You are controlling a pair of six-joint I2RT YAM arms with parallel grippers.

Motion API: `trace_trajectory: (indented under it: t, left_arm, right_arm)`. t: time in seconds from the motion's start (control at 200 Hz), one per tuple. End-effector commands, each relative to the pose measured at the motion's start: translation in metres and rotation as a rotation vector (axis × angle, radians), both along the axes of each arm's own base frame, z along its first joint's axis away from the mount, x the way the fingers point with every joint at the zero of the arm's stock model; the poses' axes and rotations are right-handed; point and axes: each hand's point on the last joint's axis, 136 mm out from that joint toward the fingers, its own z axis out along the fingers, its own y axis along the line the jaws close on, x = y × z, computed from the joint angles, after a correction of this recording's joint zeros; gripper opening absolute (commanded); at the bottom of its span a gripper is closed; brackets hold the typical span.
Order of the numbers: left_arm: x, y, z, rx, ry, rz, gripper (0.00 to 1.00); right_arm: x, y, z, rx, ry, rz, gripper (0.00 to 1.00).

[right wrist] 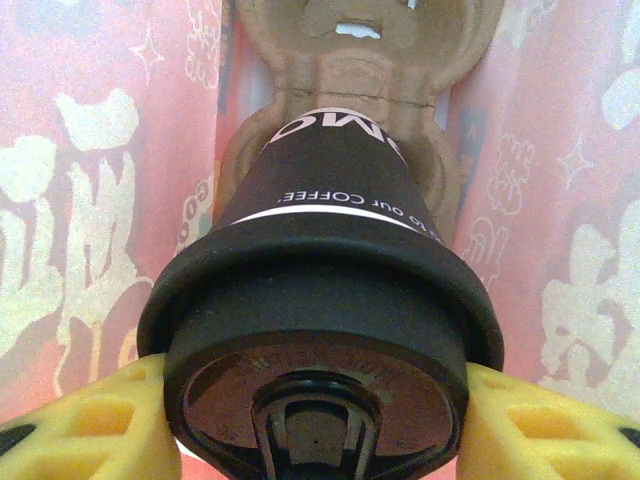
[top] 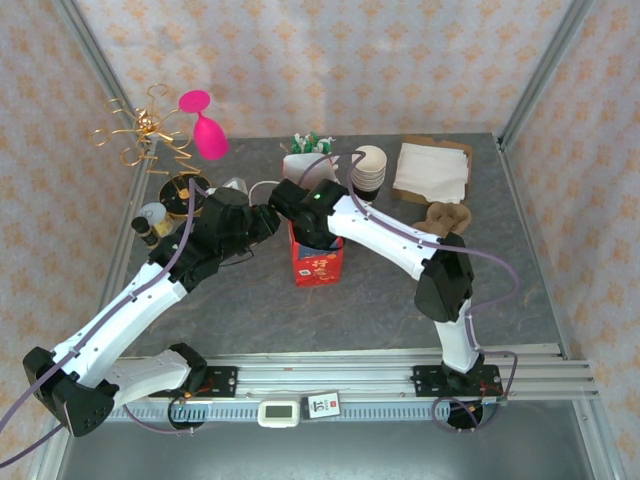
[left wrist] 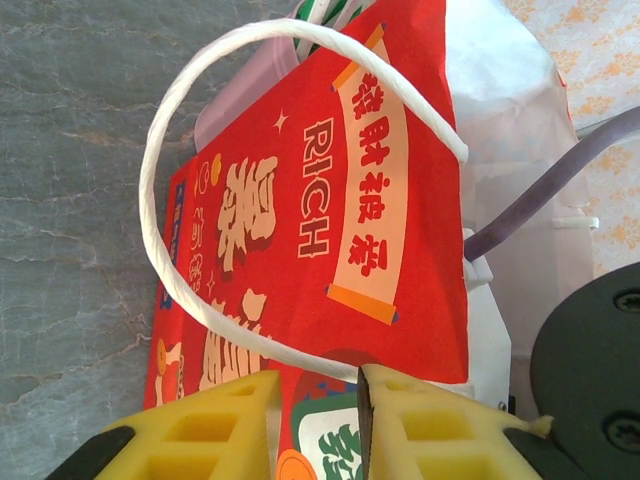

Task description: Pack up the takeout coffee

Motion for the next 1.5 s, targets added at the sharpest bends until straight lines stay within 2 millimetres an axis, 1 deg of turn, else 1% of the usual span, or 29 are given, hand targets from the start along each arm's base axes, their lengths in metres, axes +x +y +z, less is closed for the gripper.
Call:
trace_trajectory:
  t: [0.0, 0.14, 0.2, 0.315, 0.385, 0.576, 0.891, 1.076, 1.216, 1.491]
  left_arm:
    - [-0.001, -0.005, 0.018, -0.030, -0.046, -0.024, 0.27]
    - [-0.001, -0.005, 0.019, -0.031, -0.046, -0.024, 0.26]
    - [-0.001, -0.005, 0.019, -0.033, -0.048, -0.026, 0.21]
    - [0.000, -0.005, 0.019, -0.031, -0.050, -0.023, 0.21]
    - [0.000, -0.005, 0.020, -0.031, -0.051, -0.022, 0.20]
    - [0.001, -0.006, 0.019, -0.031, -0.047, -0.028, 0.14]
    - [0.001, -0.005, 0.019, -0.026, -0.047, -0.025, 0.13]
    - [0.001, -0.006, 0.019, -0.024, -0.046, -0.026, 0.10]
    - [0.001, -0.007, 0.018, -0.025, -0.043, -0.032, 0.07]
    - [0.001, -0.006, 0.018, -0.021, -0.042, -0.028, 0.05]
  right_arm:
    - [0.008, -0.006, -0.011, -0.058, -0.001, -0.002, 0.51]
    - [0.008, -0.004, -0.007, -0.049, -0.001, -0.002, 0.52]
    - [0.008, -0.004, -0.007, -0.051, -0.001, -0.001, 0.52]
    - [0.009, -0.004, -0.006, -0.053, -0.002, -0.001, 0.53]
    - [0.010, -0.003, -0.002, -0.048, -0.009, -0.002, 0.55]
    - [0.011, -0.003, 0.006, -0.044, -0.018, -0.005, 0.57]
    - [0.013, 0.000, 0.015, -0.019, -0.031, -0.005, 0.66]
    - [0.012, 0.001, 0.020, -0.006, -0.035, -0.006, 0.71]
    - [0.013, 0.001, 0.023, 0.002, -0.038, -0.010, 0.73]
    - [0.013, 0.000, 0.028, 0.012, -0.045, -0.012, 0.76]
